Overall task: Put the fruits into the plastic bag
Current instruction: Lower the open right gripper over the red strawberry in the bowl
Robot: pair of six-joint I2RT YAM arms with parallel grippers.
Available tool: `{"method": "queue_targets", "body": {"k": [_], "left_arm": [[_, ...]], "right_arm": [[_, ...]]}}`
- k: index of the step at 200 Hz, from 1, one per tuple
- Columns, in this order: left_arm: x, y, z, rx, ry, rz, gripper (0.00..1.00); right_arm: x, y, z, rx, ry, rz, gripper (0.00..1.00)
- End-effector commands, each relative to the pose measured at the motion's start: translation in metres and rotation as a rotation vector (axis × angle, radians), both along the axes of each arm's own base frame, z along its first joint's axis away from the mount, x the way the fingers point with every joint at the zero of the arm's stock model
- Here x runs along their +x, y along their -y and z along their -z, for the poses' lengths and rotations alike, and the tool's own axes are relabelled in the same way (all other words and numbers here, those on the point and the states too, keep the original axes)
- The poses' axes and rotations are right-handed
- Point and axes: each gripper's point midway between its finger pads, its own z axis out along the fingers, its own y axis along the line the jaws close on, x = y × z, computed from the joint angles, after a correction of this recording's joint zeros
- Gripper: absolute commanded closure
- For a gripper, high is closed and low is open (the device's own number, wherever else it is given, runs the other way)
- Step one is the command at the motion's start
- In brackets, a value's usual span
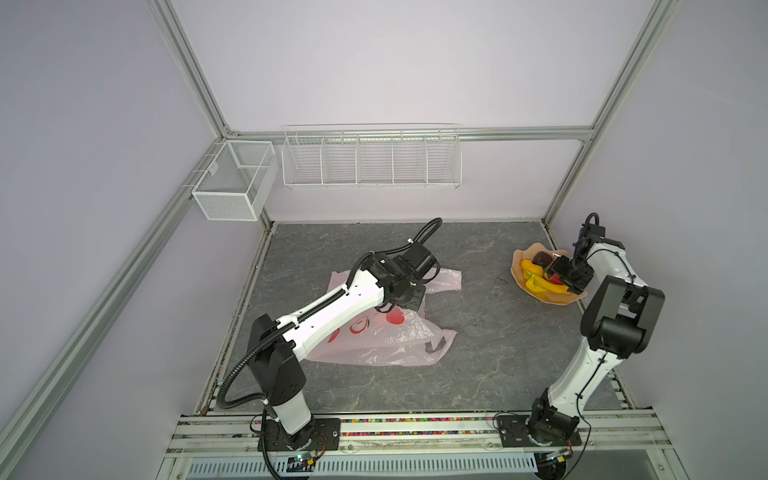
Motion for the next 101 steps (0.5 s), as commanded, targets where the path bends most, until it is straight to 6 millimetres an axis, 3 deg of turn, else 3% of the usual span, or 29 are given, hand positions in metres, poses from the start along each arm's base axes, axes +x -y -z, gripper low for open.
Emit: {"method": "queue_targets", "body": {"k": [1,101], "left_arm": [[0.001,0.003,0.000,0.007,-0.011,-0.017,1.00],[0.006,0.010,0.004,0.025,-0.016,0.000,1.00]], "right_arm": [[0.011,0.001,-0.003,-0.017,0.008,0.003,0.30],[0.030,-0.001,-0.004,-0.068,-0.033,-0.044,0.33]]}}
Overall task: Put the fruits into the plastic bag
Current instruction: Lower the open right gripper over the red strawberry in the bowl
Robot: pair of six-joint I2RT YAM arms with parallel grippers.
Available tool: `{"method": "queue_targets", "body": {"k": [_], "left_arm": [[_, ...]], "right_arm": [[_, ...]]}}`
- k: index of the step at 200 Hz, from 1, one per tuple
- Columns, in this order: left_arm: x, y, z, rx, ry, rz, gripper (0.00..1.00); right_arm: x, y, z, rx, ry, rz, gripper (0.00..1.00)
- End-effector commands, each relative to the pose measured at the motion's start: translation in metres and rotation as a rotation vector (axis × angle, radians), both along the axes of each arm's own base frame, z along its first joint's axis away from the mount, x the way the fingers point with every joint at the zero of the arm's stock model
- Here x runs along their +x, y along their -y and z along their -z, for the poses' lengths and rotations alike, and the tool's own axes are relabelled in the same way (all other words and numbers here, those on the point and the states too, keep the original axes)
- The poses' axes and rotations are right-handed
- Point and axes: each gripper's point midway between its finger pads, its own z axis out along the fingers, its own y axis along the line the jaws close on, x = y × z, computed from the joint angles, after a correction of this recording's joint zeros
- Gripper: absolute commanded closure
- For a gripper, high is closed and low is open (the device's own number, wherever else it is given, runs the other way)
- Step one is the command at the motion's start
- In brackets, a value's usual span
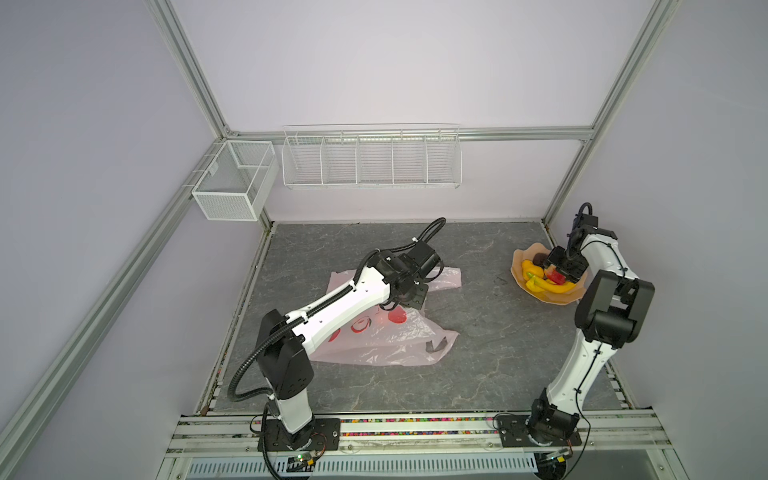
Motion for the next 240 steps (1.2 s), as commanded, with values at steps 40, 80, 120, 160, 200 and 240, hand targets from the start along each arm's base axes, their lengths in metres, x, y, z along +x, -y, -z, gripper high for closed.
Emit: {"method": "queue_targets", "body": {"k": [40,80,120,160,200,240], "left_arm": [[0.002,0.004,-0.003,0.003,0.003,0.004,1.00],[0.004,0.006,-0.002,0.006,0.002,0.008,1.00],[0.004,0.007,-0.003,0.008,0.002,0.013,1.00],[0.005,0.008,-0.004,0.006,0.004,0.015,1.00],[0.005,0.008,-0.004,0.004,0.003,0.016,1.00],[0.005,0.010,-0.005,0.001,0.006,0.023,1.00]], "right_arm": [[-0.007,0.001,0.016,-0.034,-0.093,-0.023,0.33],[-0.002,0.003,0.018,-0.059,-0.102,-0.048,0.32],[-0.005,0.000,0.021,-0.068,-0.142,-0.060,0.36],[-0.004,-0.004,0.015,-0.087,-0.143,-0.077,0.54],[-0.005,-0.009,0.004,-0.100,-0.115,-0.087,0.60],[-0.006,-0.016,-0.013,-0.107,-0.082,-0.098,0.67]]}}
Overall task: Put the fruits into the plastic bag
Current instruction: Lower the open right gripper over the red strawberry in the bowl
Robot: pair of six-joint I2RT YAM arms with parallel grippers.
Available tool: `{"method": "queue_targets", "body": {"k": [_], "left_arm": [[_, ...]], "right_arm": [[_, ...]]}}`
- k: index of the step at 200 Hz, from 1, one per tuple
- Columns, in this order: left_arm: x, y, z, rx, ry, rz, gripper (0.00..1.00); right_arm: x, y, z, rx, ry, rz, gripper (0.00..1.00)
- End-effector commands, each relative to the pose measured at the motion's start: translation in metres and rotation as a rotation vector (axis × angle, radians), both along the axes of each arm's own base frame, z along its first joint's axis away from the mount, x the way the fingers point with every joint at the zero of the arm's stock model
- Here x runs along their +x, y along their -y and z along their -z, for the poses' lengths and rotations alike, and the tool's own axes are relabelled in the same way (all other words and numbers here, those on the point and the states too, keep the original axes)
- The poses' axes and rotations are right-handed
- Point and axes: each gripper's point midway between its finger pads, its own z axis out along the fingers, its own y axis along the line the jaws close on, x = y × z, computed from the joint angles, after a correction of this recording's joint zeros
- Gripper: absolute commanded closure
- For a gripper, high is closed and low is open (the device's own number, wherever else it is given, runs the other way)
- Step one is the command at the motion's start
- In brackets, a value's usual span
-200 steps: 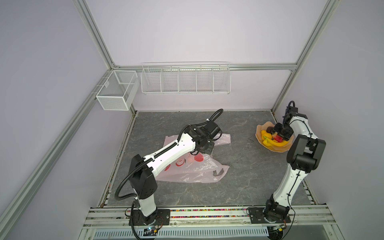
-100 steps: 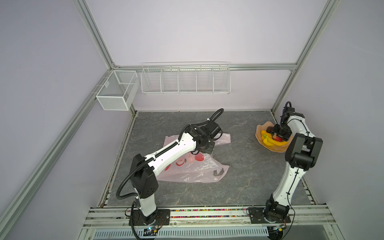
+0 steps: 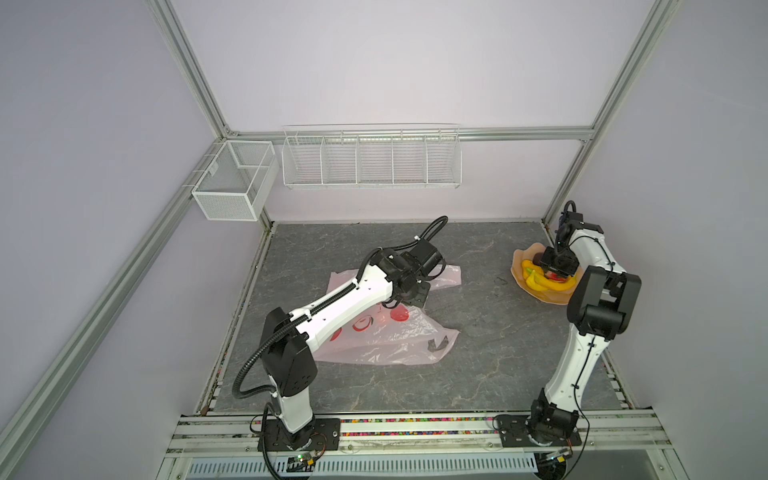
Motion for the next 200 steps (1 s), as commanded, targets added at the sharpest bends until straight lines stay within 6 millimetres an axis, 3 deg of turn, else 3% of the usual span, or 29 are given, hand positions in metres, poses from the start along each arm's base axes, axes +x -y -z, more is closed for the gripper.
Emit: {"method": "queue_targets", "body": {"k": [1,45,76,99,200], "left_arm": [[0.001,0.004,-0.004,0.002,0.002,0.015,1.00],[0.001,0.003,-0.003,0.009,0.001,0.019,1.00],[-0.001,0.002,-0.004,0.011,-0.001,0.021,1.00],[-0.002,0.001,-0.004,0.012,-0.003,0.026,1.00],[-0.002,0.002,0.001,0.031,-0.013,0.047,1.00]], "right_arm": [[-0.006,-0.005,-0.025,-0.017,0.034,-0.015,0.67],[-0.012,-0.009,-0.041,-0.016,0.074,-0.013,0.66],[-0.019,-0.009,-0.041,0.054,0.100,0.055,0.36],[-0.018,-0.008,-0.038,0.115,0.118,0.123,0.26],[-0.001,0.000,-0.001,0.265,0.074,0.313,0.15]]}}
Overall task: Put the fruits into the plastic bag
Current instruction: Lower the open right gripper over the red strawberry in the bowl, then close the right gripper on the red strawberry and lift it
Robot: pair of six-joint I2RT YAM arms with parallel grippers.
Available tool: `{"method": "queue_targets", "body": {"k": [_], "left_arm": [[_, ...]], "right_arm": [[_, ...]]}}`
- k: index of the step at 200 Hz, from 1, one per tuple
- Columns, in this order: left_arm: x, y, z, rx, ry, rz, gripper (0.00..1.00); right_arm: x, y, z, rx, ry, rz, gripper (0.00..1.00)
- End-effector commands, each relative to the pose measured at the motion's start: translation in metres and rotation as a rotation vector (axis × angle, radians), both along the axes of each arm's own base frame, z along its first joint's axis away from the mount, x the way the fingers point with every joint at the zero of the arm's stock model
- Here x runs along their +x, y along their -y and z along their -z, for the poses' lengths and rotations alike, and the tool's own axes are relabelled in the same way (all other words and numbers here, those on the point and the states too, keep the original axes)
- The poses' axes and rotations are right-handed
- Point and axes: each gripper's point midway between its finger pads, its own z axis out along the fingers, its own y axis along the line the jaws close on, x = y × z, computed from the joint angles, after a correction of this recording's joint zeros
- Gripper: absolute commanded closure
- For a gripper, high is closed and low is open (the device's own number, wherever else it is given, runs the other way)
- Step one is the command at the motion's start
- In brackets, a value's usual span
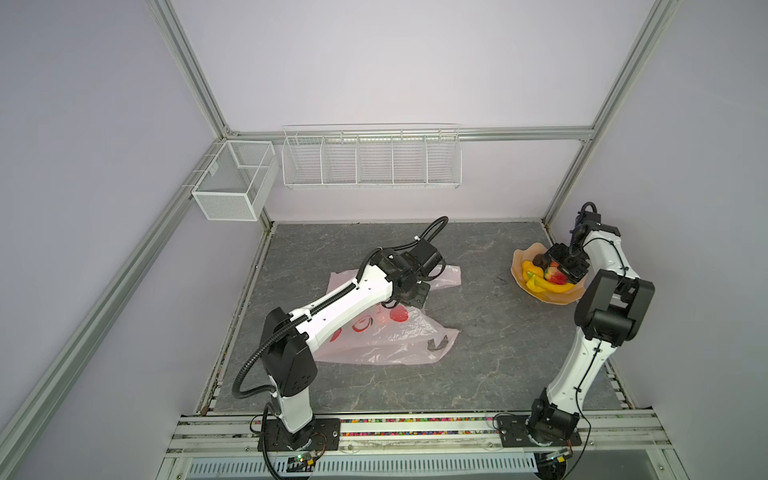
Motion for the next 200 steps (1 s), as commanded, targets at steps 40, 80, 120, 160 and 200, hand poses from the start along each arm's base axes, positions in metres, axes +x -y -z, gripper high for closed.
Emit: {"method": "queue_targets", "body": {"k": [40,80,120,160,200], "left_arm": [[0.000,0.004,0.002,0.018,-0.010,0.020,1.00],[0.001,0.004,0.003,0.012,-0.007,0.015,1.00],[0.001,0.004,0.003,0.004,-0.003,0.006,1.00],[0.002,0.004,0.003,-0.002,0.004,-0.005,1.00],[0.003,0.004,0.002,-0.012,0.012,-0.014,1.00]], "right_arm": [[0.003,-0.002,0.012,0.088,-0.036,0.094,0.13],[0.005,-0.001,0.020,0.100,-0.067,0.107,0.13],[0.002,-0.003,0.029,0.110,-0.100,0.104,0.15],[0.000,-0.001,0.028,0.096,-0.106,0.087,0.24],[-0.003,0.001,0.018,0.069,-0.085,0.059,0.43]]}}
